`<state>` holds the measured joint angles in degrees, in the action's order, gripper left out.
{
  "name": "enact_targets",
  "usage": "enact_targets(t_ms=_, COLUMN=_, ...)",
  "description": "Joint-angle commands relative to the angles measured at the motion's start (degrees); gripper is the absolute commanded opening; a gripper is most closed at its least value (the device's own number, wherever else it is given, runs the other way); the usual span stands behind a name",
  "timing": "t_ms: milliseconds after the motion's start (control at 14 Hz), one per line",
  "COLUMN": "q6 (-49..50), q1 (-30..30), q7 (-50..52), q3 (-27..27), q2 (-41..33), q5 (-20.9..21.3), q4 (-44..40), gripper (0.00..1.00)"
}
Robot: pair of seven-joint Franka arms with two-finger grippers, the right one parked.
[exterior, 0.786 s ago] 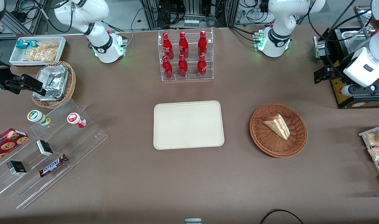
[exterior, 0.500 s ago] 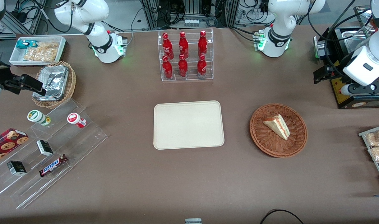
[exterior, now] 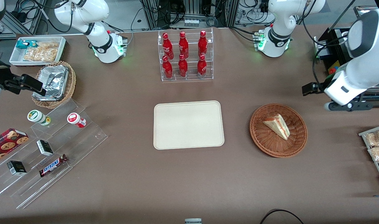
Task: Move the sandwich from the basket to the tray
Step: 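Move the left gripper over the wrapped sandwich in the wicker basket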
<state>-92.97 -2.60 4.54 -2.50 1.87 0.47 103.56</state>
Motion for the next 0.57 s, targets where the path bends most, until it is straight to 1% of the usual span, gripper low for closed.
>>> enact_targets(t_ms=0, q6=-9.7, q1=-0.4, q7=-0.1, q3=-0.1, q2=-1.1, q5=0.1, q4=9.4, gripper=1.00)
enact_targets(t_ms=143, q6=-17.9, q1=-0.6, q7=-0.1, q3=-0.1, q2=-1.3, q5=0.1, q4=15.6, gripper=1.00)
enact_targets(t_ms=357, q6=-27.1, q1=-0.5, q7=0.2, q3=0.0, q2=-1.0, q5=0.1, q4=21.8, gripper=1.00)
enact_targets(t_ms=500, q6=-30.9, q1=-0.6, q7=4.4, q3=0.0, q2=-0.6, q5=0.1, q4=24.1, gripper=1.00)
